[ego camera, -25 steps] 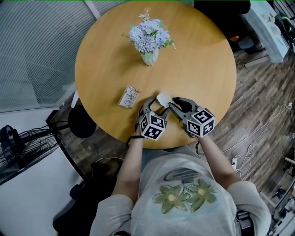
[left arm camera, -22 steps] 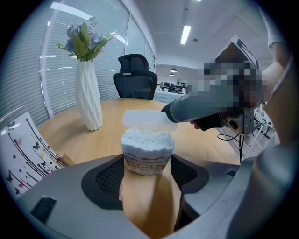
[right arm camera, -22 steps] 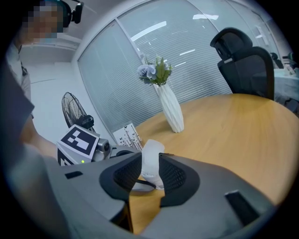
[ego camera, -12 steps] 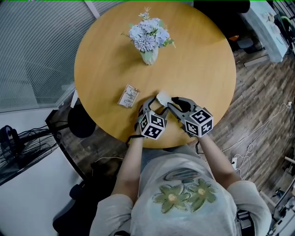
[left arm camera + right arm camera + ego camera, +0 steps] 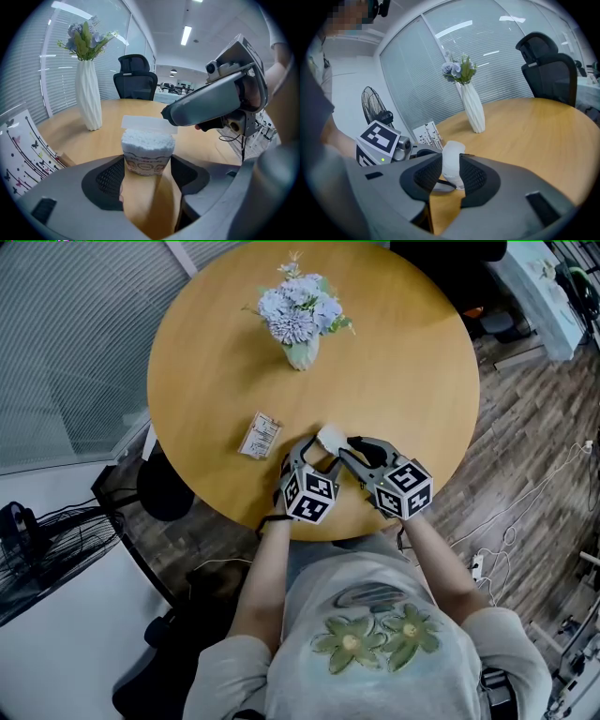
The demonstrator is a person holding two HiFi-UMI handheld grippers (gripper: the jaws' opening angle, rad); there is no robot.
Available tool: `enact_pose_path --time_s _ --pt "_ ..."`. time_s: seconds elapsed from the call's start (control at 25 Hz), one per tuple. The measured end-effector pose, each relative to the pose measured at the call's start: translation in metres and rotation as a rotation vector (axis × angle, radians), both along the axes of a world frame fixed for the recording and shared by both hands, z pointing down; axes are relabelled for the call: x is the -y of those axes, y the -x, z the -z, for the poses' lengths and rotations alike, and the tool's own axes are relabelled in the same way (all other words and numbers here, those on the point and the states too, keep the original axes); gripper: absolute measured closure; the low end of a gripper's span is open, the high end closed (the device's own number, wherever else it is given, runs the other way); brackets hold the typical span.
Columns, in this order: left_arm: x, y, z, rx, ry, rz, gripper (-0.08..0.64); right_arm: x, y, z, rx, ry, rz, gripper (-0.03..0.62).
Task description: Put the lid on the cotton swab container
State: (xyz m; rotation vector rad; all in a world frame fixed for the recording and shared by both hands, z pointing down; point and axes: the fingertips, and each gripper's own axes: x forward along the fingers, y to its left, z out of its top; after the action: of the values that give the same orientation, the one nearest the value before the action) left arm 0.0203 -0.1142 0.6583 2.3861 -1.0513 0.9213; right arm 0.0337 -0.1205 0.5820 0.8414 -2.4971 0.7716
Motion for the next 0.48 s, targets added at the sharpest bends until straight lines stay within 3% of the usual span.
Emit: enact_pose_path --time_s 0.48 --pt "-0.0014 0.0005 -0.0002 0.0 0.006 0.001 0.256 -0.0028 0.0031 0.0013 -0.007 0.003 0.006 0.474"
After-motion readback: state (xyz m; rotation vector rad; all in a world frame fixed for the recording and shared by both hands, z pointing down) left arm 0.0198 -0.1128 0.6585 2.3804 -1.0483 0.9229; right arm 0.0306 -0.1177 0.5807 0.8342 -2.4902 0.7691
